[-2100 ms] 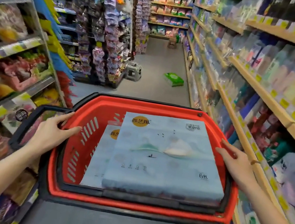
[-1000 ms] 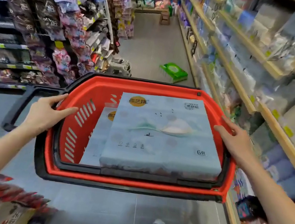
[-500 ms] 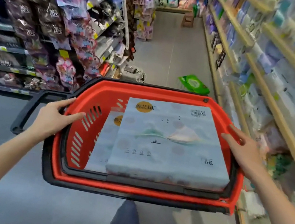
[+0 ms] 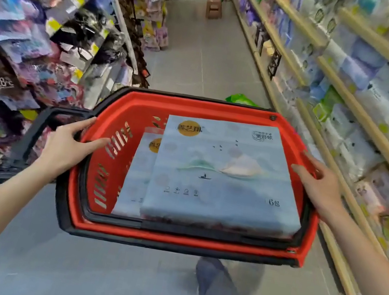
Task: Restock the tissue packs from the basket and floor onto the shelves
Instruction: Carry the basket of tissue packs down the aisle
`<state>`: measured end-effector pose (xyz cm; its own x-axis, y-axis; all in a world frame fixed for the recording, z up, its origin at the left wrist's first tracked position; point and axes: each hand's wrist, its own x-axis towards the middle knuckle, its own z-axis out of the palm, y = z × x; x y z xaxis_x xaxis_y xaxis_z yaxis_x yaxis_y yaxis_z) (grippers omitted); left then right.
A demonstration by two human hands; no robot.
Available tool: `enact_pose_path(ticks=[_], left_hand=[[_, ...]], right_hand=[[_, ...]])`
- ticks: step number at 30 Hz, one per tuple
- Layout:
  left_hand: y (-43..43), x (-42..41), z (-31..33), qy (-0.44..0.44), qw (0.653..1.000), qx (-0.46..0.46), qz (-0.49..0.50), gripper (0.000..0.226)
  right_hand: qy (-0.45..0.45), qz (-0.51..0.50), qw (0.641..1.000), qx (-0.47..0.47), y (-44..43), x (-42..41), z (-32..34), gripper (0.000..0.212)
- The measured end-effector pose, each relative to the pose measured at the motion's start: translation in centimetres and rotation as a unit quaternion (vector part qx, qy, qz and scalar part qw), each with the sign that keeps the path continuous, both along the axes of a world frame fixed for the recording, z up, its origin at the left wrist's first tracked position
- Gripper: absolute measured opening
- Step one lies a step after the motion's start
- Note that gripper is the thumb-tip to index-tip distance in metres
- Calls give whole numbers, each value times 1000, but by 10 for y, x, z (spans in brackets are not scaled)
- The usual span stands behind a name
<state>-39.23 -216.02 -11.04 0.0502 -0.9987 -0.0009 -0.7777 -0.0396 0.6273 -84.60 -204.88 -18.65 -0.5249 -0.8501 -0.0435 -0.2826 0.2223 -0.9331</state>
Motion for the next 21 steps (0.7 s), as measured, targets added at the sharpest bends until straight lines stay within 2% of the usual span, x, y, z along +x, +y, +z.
enact_pose_path(ticks=[9,16,21], left_hand=[[-206,-59,-12,6,1000,-1,-20,70],[-349,-83,2,-10,999,-18,-25,68],[-458,-106,3,12,998,-14,-61,67]], right_hand=[[44,-35,998,15,-193,-39,1,49],[28,-22,999,6,-331,-64,26,51],[5,-56,998,13,-407,-78,12,54]])
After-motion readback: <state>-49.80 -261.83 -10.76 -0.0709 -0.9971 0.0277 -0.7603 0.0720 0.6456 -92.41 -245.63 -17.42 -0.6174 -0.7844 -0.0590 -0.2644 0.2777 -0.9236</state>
